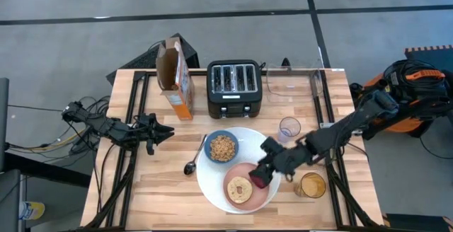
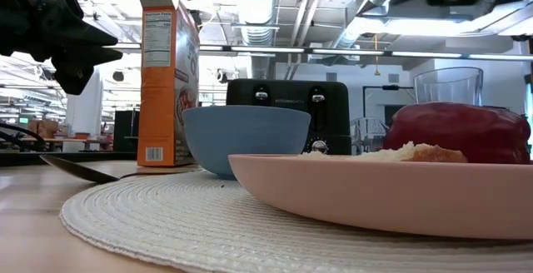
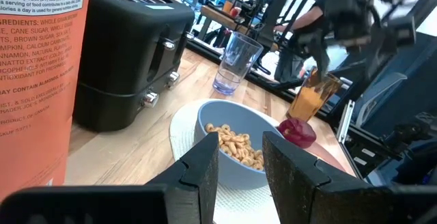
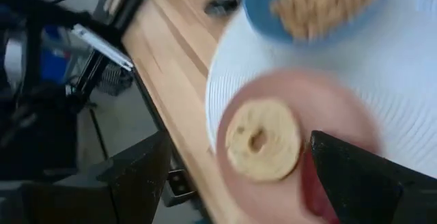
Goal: Arrange a breakfast setting
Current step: Return to Home Position
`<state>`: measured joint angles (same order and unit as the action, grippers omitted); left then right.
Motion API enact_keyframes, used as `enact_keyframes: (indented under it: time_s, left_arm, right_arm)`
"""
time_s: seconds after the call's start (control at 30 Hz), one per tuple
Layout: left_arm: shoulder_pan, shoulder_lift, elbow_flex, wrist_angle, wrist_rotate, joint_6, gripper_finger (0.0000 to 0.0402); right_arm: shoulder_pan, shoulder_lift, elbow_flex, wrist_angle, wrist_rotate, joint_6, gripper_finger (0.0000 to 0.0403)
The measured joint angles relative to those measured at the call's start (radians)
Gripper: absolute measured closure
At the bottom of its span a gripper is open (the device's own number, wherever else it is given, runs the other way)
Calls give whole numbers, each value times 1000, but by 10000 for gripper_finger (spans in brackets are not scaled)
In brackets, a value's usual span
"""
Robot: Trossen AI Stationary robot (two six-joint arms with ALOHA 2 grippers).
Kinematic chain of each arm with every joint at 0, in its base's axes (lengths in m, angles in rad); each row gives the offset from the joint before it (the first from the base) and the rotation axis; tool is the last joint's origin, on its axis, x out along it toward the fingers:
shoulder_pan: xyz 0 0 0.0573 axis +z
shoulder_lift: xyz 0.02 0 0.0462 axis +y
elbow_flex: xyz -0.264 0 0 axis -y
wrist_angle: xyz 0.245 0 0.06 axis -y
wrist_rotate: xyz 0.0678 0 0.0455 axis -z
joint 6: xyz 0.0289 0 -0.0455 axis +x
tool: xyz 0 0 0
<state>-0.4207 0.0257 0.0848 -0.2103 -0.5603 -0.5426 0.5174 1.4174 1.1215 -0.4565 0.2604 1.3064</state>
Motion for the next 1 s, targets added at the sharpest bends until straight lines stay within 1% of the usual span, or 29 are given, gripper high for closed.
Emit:
enact_keyframes:
  time_s: [0.1, 0.23, 0.27, 0.37, 0.47, 0.53, 0.6, 0.67, 0.83, 1.0]
  left_arm:
    - [0, 0, 0, 0, 0, 0, 301]
    - [0, 0, 0, 0, 0, 0, 301]
    - [0, 0, 0, 0, 0, 0, 301]
    - [0, 0, 0, 0, 0, 0, 301]
    - [0, 0, 0, 0, 0, 0, 301]
    - [0, 0, 0, 0, 0, 0, 301]
    - [0, 0, 0, 0, 0, 0, 301]
    - [0, 0, 0, 0, 0, 0, 301]
    - [0, 0, 0, 0, 0, 0, 301]
    - [0, 0, 0, 0, 0, 0, 301]
  right_arm:
    - [-39, -69, -1, -1, 5, -245, 37]
    - [-108, -175, -1, 3, 56, -677, 27]
    - [-130, -204, -1, 9, 57, -755, 22]
    - [-168, -291, -1, -7, 60, -872, 7]
    - [-179, -368, -1, -19, 60, -1058, 6]
    - [-192, -431, -20, -15, 56, -1123, 4]
    - [-211, -513, -70, -10, 57, -1132, 4]
    - [-229, -599, -145, 18, 63, -1131, 4]
    - [-238, -790, -364, 217, 61, -1211, 4]
    - [-238, -934, -547, 308, 58, -1236, 4]
